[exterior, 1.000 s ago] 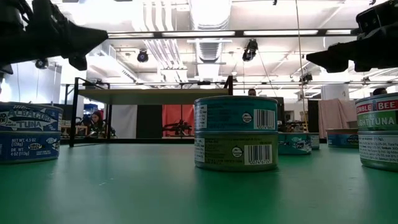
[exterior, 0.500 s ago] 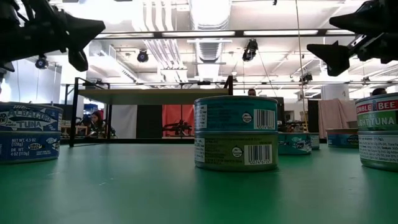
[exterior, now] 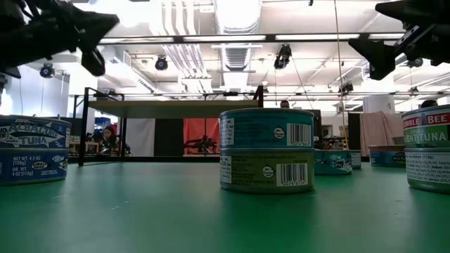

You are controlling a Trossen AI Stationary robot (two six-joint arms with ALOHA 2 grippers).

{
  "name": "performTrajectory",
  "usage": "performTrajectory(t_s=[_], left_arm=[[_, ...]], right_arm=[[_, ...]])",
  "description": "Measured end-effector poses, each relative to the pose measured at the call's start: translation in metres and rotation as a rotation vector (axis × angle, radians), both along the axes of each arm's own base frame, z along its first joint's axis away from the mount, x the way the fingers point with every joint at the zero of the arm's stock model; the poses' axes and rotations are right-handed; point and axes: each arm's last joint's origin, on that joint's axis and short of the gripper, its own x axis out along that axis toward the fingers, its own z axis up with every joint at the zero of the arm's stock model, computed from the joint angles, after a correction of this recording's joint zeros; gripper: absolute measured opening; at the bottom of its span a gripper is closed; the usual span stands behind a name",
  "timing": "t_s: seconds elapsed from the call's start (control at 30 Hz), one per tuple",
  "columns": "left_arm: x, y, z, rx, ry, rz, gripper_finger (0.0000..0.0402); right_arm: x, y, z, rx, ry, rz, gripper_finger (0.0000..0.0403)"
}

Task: Stack canned seafood by type on shelf
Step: Put the top right blue tuna can on the shelf

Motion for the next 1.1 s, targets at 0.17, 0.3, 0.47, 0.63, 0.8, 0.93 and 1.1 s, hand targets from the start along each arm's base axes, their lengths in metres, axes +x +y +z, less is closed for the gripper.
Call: performTrajectory(t_s=[0.17, 0.3, 0.47, 0.63, 0.8, 0.93, 1.1], left_arm=[[0.005, -0.003, 0.011, 0.100, -0.038, 0.014, 0.0016], [0.017, -0.003, 0.015, 0.211, 0.065, 0.040, 0.0016], [0.030, -0.001, 0.019, 0.316, 0.173, 0.074, 0.0016], [0.040, 0.001, 0.033, 0.353, 0.217, 0.083, 0.0016], [0.050, 0.004, 0.049, 0.345, 0.371, 0.108, 0.0016], [0.054, 0.005, 0.060, 0.361, 0.522, 0.099, 0.0016], [0.056, 0.008, 0.068, 0.366, 0.623, 0.165, 0.0016]], right_arm=[[-0.001, -0.003, 0.006, -0.043, -0.003, -0.109, 0.0345], [-0.001, -0.007, 0.012, -0.095, 0.031, -0.273, 0.0345], [0.004, -0.012, 0.029, -0.119, 0.083, -0.443, 0.0345], [0.021, -0.014, 0.057, -0.155, 0.165, -0.474, 0.0345], [0.050, -0.020, 0.071, -0.168, 0.391, -0.524, 0.0345], [0.061, -0.027, 0.077, -0.092, 0.524, -0.626, 0.0345], [0.070, -0.037, 0.079, -0.003, 0.673, -0.712, 0.0345]])
